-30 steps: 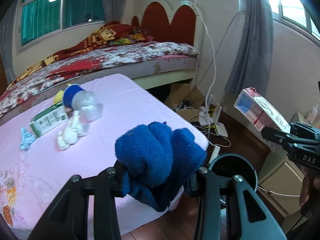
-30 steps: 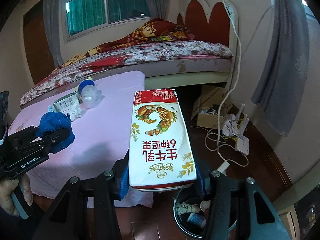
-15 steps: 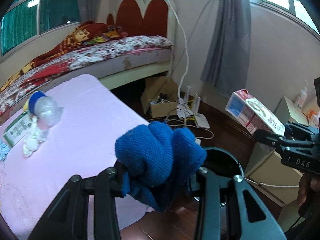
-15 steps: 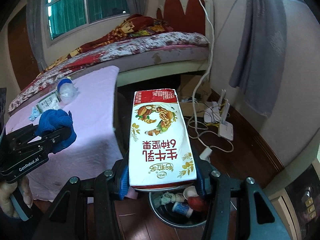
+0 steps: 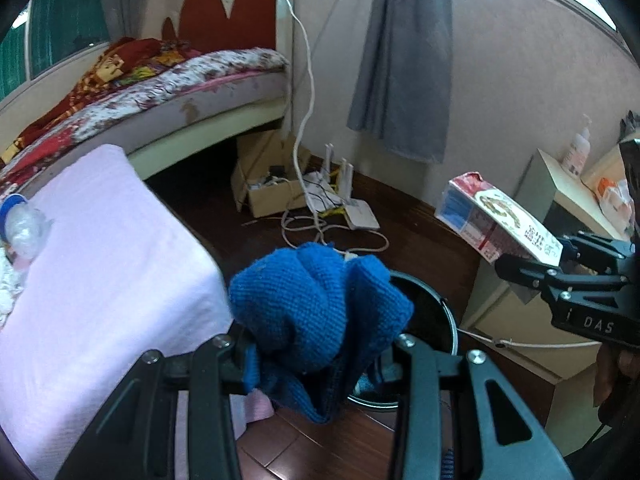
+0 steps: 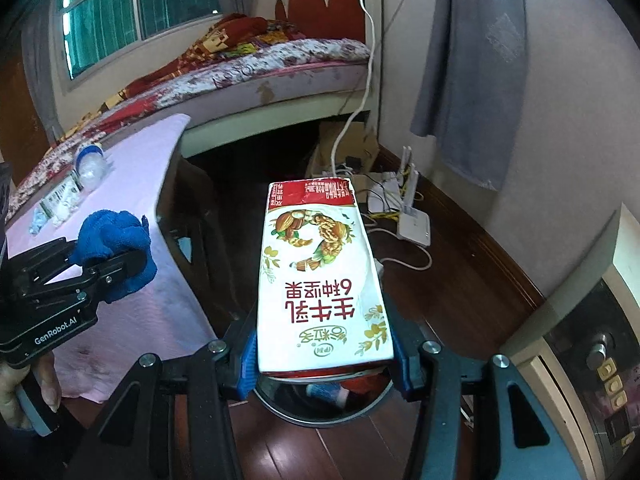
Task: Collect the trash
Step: 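Carry the cloth and carton over the black bucket and open both tools to drop them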
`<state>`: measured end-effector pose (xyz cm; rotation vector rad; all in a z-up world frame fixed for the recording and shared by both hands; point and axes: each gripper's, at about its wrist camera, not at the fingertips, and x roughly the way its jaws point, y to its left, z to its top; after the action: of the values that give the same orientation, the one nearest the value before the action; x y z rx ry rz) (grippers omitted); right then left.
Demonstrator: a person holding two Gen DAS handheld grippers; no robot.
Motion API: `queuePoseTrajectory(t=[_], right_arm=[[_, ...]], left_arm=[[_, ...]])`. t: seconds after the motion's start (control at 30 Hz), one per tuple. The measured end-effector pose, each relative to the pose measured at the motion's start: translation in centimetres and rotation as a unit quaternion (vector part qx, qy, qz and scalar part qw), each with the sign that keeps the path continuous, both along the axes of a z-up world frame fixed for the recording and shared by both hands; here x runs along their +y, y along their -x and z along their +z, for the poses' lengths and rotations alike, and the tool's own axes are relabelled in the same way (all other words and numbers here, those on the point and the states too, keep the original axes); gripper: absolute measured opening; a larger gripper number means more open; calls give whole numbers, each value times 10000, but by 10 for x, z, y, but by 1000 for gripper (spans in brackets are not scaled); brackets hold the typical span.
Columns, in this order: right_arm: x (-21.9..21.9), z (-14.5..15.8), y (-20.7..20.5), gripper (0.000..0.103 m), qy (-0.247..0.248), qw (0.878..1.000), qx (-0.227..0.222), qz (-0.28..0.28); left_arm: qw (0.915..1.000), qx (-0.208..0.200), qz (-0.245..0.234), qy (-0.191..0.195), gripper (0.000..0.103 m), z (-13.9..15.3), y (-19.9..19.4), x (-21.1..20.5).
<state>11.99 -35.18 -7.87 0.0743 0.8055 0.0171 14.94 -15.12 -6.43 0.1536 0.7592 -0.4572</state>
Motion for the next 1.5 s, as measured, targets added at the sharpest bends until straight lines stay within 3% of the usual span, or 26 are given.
queuePoseTrajectory(t=[0.47, 0.9, 0.97, 1.03, 1.07, 1.2, 1.27, 1.5], right_arm=[[-24, -77, -6, 54, 147, 9961, 867, 113], [-5, -139, -48, 54, 477, 9821, 1609, 857], [-3, -147, -50, 56, 641, 9793, 1655, 976], [-6, -157, -52, 82, 1099, 9771, 1635, 808], [-13, -161, -51, 94, 1131, 9762, 1706, 720], [-35, -166, -48, 94, 828, 9790, 1818, 401], [-41, -166, -48, 101, 775, 9787, 1889, 219], [-36, -148, -45, 103, 707, 9831, 1687, 77]], left_arm=[[9941, 878, -619, -153, 41, -59, -21, -37], [9844, 1501, -902, -162, 42, -109, -46, -57], [9814, 1648, -981, -95, 53, -116, -50, -60], [9812, 1747, -804, -146, 88, -123, -58, -56], [9834, 1690, -657, -111, 91, -122, -59, -51], [9875, 1466, -484, -326, 92, -120, -57, -42], [9884, 1421, -416, -335, 92, -118, -57, -38], [9911, 1248, -308, -335, 93, -103, -45, -29]])
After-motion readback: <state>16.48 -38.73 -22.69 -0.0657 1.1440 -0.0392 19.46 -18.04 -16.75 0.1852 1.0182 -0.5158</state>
